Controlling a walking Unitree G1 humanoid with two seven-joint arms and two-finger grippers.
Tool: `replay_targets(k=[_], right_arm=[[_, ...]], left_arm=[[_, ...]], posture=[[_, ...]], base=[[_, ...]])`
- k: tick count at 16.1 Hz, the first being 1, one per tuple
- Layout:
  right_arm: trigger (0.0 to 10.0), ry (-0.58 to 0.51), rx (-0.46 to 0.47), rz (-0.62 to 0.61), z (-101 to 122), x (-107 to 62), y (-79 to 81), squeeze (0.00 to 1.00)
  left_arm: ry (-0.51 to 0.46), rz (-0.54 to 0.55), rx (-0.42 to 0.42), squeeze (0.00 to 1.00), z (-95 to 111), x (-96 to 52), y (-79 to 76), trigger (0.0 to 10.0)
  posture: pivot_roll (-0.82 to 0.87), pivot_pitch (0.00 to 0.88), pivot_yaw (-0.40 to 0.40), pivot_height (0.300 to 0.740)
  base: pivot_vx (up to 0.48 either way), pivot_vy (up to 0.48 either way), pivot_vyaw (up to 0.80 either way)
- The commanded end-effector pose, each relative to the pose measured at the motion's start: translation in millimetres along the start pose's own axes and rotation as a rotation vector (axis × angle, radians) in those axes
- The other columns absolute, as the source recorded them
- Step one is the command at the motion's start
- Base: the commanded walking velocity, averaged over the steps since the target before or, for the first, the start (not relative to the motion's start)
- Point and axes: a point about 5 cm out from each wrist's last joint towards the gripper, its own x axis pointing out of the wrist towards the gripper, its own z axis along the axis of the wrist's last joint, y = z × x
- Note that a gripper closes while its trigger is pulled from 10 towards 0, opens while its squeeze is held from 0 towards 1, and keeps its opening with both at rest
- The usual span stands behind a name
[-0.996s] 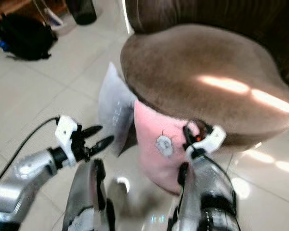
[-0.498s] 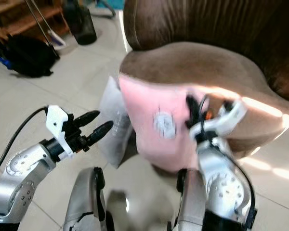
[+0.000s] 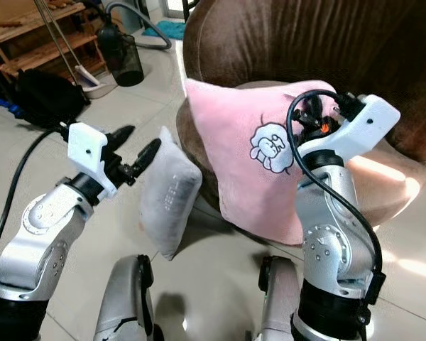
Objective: Move the pillow to the sofa from floor
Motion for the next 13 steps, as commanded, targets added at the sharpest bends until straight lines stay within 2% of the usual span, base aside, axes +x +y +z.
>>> replay_targets(k=[1, 4, 8, 11, 13], right_arm=[[10.0, -0.021, 0.001, -0.005, 2.1, 3.1, 2.2, 0.00], [10.0, -0.001, -0.066, -0.064, -4.9, 2.8, -6.9, 0.00], [10.0, 0.028, -0.106, -0.077, -14.0, 0.6, -9.5, 0.00], [10.0, 0.072, -0.153, -0.039, -25.4, -3.6, -6.9, 0.00], [10.0, 0.046, -0.124, -0.031, -19.7, -1.8, -1.7, 0.00]], left_arm=[[0.011, 0.036, 0.049, 0.00, -1.6, 0.9, 6.2, 10.0], [0.026, 0.068, 0.061, 0.00, -7.4, 5.1, 4.8, 10.0], [0.055, 0.096, 0.076, 0.00, -18.1, 7.8, 1.2, 10.0], [0.072, 0.107, 0.100, 0.00, -26.2, 2.4, 2.4, 10.0], [0.058, 0.116, 0.107, 0.00, -23.8, 1.8, 3.5, 10.0]], posture=[[-0.03, 0.000, 0.085, 0.557], [-0.04, 0.000, 0.091, 0.582], [-0.04, 0.000, 0.093, 0.617], [-0.04, 0.000, 0.090, 0.637], [-0.03, 0.000, 0.087, 0.662]], base=[[0.000, 0.000, 0.00], [0.000, 0.000, 0.00], [0.000, 0.000, 0.00], [0.000, 0.000, 0.00], [0.000, 0.000, 0.00]])
